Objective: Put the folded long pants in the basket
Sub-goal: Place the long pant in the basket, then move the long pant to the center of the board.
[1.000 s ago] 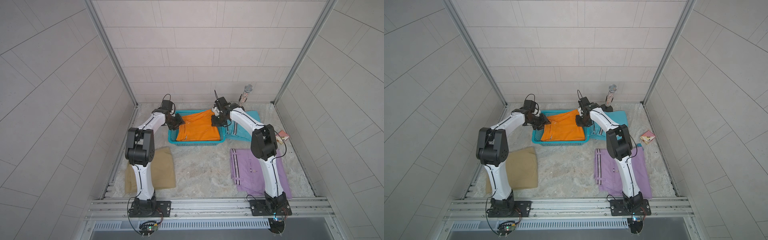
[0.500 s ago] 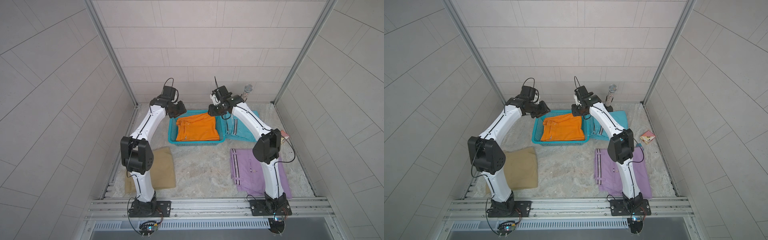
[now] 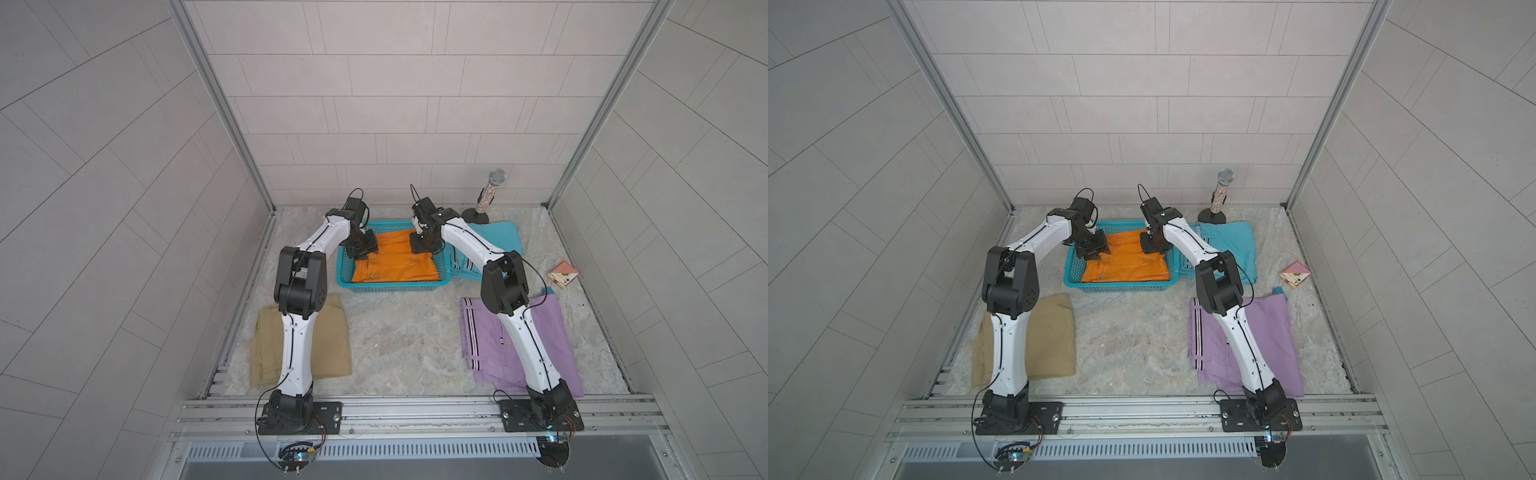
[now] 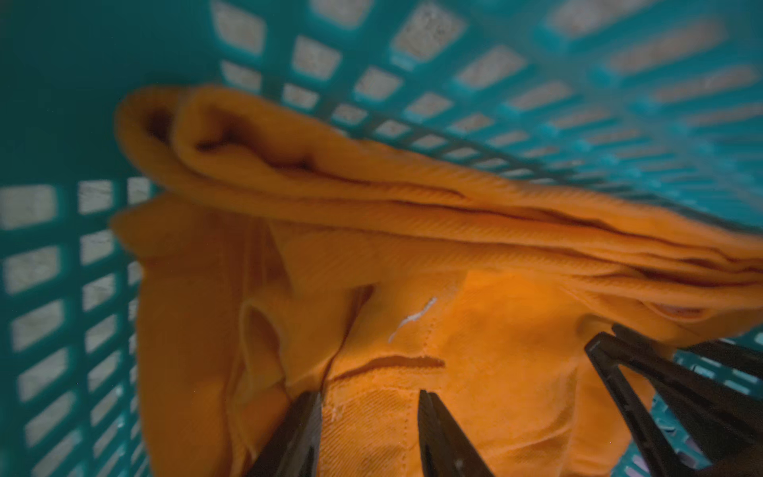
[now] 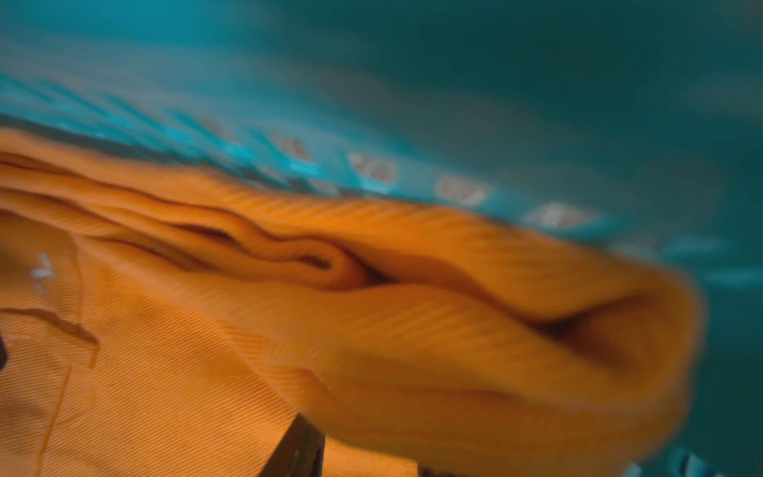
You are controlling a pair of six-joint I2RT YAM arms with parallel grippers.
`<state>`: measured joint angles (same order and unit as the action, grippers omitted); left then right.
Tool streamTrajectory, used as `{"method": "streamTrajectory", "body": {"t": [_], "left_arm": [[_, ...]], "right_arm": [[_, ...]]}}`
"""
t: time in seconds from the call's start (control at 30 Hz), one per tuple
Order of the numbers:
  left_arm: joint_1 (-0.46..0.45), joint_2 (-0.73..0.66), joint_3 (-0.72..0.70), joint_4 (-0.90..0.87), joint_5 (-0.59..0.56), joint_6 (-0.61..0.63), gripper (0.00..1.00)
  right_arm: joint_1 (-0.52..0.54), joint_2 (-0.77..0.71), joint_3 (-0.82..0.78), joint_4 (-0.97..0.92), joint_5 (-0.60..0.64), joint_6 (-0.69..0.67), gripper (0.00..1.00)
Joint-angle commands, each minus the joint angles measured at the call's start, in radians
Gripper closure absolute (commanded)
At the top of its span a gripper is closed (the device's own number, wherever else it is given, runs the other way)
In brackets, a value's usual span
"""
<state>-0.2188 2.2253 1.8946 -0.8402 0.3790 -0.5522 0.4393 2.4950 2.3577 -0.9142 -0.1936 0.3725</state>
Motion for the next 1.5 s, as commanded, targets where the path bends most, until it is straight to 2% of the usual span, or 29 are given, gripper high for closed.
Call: {"method": "streamTrajectory", "body": {"t": [0.0,0.1,0.17,0.27,0.3,0.33,0.4,0.53,0.57,0.63,0.7,0.83,0.9,1.03,1.33,1.37,1.4,1.43,1.47], "left_arm": [[0.001,-0.096,0.077,-0.096,-0.006,0.011,0.45],[-0.001,-0.205,0.094,-0.17,-0.037,0.003,0.33],[-0.001,-0.304,0.072,-0.21,-0.084,-0.023,0.25],[0.006,-0.445,0.039,-0.319,-0.236,-0.096,0.23],[0.011,-0.504,0.003,-0.33,-0.255,-0.086,0.22],[0.021,-0.556,-0.046,-0.329,-0.267,-0.083,0.22],[0.066,-0.729,-0.212,-0.275,-0.261,-0.099,0.2],[0.238,-1.073,-0.586,-0.087,-0.142,-0.147,0.04],[0.291,-1.168,-0.656,-0.066,-0.144,-0.154,0.0],[0.358,-1.303,-0.729,-0.067,-0.182,-0.141,0.0],[0.385,-1.357,-0.75,-0.103,-0.195,-0.11,0.0],[0.39,-1.339,-0.757,-0.217,-0.181,-0.052,0.0],[0.391,-1.363,-0.799,-0.221,-0.169,-0.052,0.0],[0.392,-1.425,-0.901,-0.182,-0.096,-0.075,0.0],[0.392,-1.429,-0.914,-0.235,-0.122,-0.034,0.0],[0.393,-1.431,-0.92,-0.234,-0.123,-0.034,0.0],[0.392,-1.425,-0.919,-0.239,-0.122,-0.03,0.0],[0.392,-1.417,-0.913,-0.251,-0.125,-0.026,0.0],[0.392,-1.408,-0.905,-0.265,-0.136,-0.022,0.0]], "right_arm": [[-0.003,-0.092,0.066,-0.051,-0.018,-0.002,0.59],[0.017,-0.204,0.04,-0.045,-0.074,0.027,0.58],[0.051,-0.302,-0.037,-0.014,-0.105,0.054,0.57],[0.15,-0.505,-0.309,0.145,-0.148,0.119,0.49],[0.196,-0.583,-0.439,0.251,-0.173,0.156,0.42],[0.24,-0.644,-0.555,0.35,-0.19,0.196,0.33],[0.346,-0.758,-0.796,0.571,-0.208,0.28,0.25],[0.489,-0.836,-1.05,0.81,-0.232,0.416,0.24],[0.518,-0.841,-1.098,0.86,-0.236,0.443,0.24],[0.563,-0.833,-1.158,0.916,-0.228,0.471,0.24],[0.595,-0.8,-1.185,0.937,-0.22,0.487,0.24],[0.613,-0.673,-1.201,1.008,-0.271,0.539,0.25],[0.615,-0.603,-1.184,1.028,-0.282,0.555,0.26],[0.616,-0.477,-1.097,1.0,-0.293,0.553,0.27],[0.622,-0.256,-0.902,0.905,-0.26,0.548,0.31],[0.621,-0.239,-0.888,0.898,-0.255,0.551,0.33],[0.621,-0.229,-0.881,0.895,-0.251,0.55,0.4],[0.62,-0.222,-0.88,0.891,-0.242,0.551,0.52],[0.618,-0.224,-0.887,0.888,-0.232,0.549,0.72]]}}
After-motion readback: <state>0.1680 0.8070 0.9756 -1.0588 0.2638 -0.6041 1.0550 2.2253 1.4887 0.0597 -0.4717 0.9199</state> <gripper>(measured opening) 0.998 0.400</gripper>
